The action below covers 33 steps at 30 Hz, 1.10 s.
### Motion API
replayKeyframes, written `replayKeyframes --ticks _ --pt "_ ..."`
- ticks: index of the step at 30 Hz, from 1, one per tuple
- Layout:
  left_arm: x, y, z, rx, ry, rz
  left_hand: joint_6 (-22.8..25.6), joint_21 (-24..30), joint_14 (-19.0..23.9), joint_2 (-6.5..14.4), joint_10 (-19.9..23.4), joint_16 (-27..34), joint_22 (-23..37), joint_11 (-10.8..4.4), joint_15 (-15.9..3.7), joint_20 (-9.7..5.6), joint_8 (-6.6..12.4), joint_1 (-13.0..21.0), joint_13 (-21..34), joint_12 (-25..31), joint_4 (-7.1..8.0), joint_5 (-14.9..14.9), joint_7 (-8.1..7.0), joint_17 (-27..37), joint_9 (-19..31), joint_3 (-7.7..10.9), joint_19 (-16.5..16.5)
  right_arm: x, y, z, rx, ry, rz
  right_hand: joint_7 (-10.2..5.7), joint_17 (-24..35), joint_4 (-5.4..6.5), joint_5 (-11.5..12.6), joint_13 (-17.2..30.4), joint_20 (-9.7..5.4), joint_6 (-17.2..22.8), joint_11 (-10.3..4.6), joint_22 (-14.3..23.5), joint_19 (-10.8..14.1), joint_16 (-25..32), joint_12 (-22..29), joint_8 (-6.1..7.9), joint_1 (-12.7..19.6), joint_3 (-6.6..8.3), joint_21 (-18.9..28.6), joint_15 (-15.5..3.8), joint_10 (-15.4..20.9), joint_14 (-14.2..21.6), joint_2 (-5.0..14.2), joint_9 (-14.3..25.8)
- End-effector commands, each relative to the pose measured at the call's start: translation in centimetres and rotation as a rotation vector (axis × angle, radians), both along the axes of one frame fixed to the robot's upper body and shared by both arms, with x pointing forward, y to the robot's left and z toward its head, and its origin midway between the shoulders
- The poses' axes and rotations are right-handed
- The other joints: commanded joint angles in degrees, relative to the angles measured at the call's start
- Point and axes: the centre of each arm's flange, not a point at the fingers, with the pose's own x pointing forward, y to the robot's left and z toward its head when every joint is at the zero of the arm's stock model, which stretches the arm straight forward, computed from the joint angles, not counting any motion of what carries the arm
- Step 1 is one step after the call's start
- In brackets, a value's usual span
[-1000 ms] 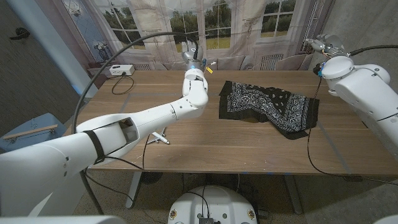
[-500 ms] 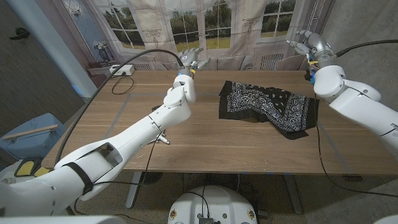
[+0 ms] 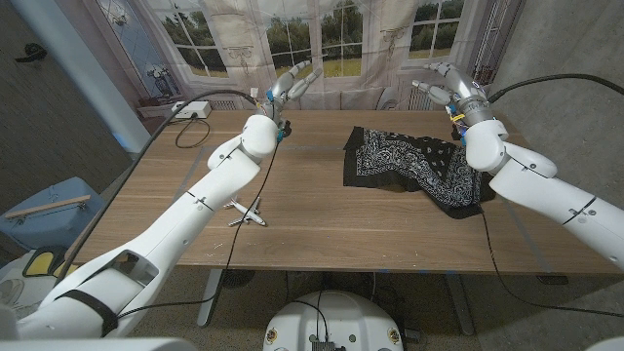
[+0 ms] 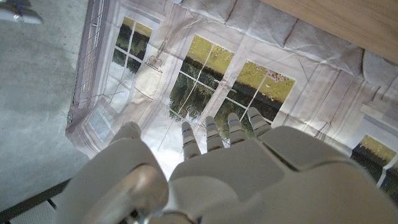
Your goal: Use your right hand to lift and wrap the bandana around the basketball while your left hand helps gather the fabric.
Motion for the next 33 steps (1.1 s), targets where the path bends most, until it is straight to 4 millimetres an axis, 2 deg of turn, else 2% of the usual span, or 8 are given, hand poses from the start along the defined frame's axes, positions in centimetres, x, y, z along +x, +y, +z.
replayKeyframes --ticks 1,3,7,10,17,23,26,33 --pt "-2.0 3.0 -0.2 -0.172 0.069 -0.352 -1.73 -0.80 -2.03 -1.94 -1.58 -0.13 0.11 0.48 0.78 0.23 0.29 -2.98 -0.02 -0.09 0.81 0.81 0.22 -0.06 0.17 -2.02 -1.70 2.4 4.1 -1.7 -0.090 0.017 0.040 -0.45 0.03 0.32 0.60 0.18 0.16 -0.89 -0.22 -0.05 -0.89 -0.42 -0.30 -0.67 -1.26 -0.84 -0.38 0.48 -0.72 -0.47 -0.68 0.21" --pt "-2.4 3.4 -0.3 -0.188 0.065 -0.350 -2.75 -1.01 -2.80 -2.70 -2.44 -0.17 0.10 0.71 0.82 0.25 0.15 -3.83 -0.07 -0.21 1.01 1.09 0.27 -0.14 0.16 -2.77 -2.08 2.6 4.6 -1.9 -0.105 0.026 0.037 -0.71 -0.01 0.45 0.70 0.20 0.16 -1.55 -0.22 -0.05 -1.08 -0.61 -0.43 -0.90 -1.75 -1.18 -0.50 0.64 -1.08 -0.88 -0.99 0.24" --pt "-3.0 4.0 -0.6 -0.207 0.064 -0.358 -4.38 -1.52 -4.31 -3.82 -4.13 -0.26 0.00 -0.06 0.84 0.22 0.12 -5.21 -0.25 -0.36 1.34 1.70 -0.23 -0.31 0.08 -4.02 -2.94 3.0 5.3 -2.4 -0.129 0.043 0.046 -1.63 -0.15 0.83 1.03 0.26 0.15 -3.50 -0.10 -0.06 -1.85 -1.02 -0.93 -1.42 -3.05 -2.07 -0.93 1.01 -2.68 -1.81 -1.70 0.31" --pt "-3.2 4.4 -1.0 -0.228 0.074 -0.372 -5.43 -1.75 -4.68 -4.01 -5.37 -0.16 -0.05 0.03 0.79 0.22 0.02 -5.65 -0.34 -0.58 1.46 1.98 -0.45 -0.39 0.03 -4.41 -3.29 3.3 5.7 -2.8 -0.149 0.066 0.041 -2.14 -0.30 0.95 1.28 0.28 0.15 -4.27 -0.37 -0.08 -2.39 -1.44 -1.27 -1.45 -3.63 -2.56 -1.22 1.15 -4.02 -2.77 -2.10 0.36" --pt "-3.0 5.1 -1.7 -0.268 0.083 -0.381 -5.85 -1.80 -4.76 -3.91 -5.58 -0.03 -0.07 0.21 0.67 0.21 0.11 -5.91 -0.41 -0.44 1.57 2.19 -0.43 -0.45 0.00 -4.57 -3.27 4.2 6.8 -4.0 -0.208 0.145 0.015 -2.58 -0.68 0.92 1.93 0.34 0.18 -6.99 -0.53 -0.13 -4.05 -2.41 -1.69 -1.69 -4.22 -3.35 -1.98 2.48 -6.96 -5.45 -2.65 0.44" --pt "-2.8 5.3 -1.9 -0.279 0.081 -0.397 -5.97 -1.81 -4.77 -3.76 -5.68 0.04 -0.08 0.28 0.70 0.19 0.20 -6.01 -0.45 -0.36 1.62 2.32 -0.33 -0.48 -0.02 -4.61 -3.21 4.8 7.9 -5.2 -0.255 0.194 -0.003 -2.63 -0.77 1.01 2.23 0.35 0.20 -7.69 -0.56 -0.18 -5.20 -2.72 -1.84 -1.53 -4.55 -3.67 -2.43 2.76 -8.49 -6.79 -2.66 0.47" --pt "-2.6 5.3 -1.9 -0.280 0.084 -0.403 -5.97 -1.81 -4.77 -3.69 -5.69 0.07 -0.08 0.26 0.64 0.18 0.25 -6.03 -0.46 -0.32 1.63 2.36 -0.33 -0.49 -0.02 -4.62 -3.19 5.2 8.8 -5.8 -0.301 0.246 -0.024 -2.61 -0.84 1.11 2.51 0.37 0.23 -8.77 -0.88 -0.22 -6.31 -2.93 -1.98 -1.55 -4.84 -3.93 -2.77 3.22 -10.30 -8.14 -2.53 0.48" --pt "-2.1 5.2 -1.9 -0.278 0.089 -0.416 -5.98 -1.82 -4.75 -3.48 -5.75 0.14 -0.08 0.31 0.60 0.17 0.35 -6.06 -0.49 -0.23 1.65 2.48 -0.18 -0.51 -0.04 -4.61 -3.15 6.3 9.5 -6.4 -0.349 0.352 -0.060 -2.57 -0.93 1.19 2.97 0.36 0.25 -11.16 -0.80 -0.28 -8.16 -3.28 -2.23 -1.66 -5.30 -4.60 -3.13 3.89 -14.21 -10.91 -2.75 0.51"
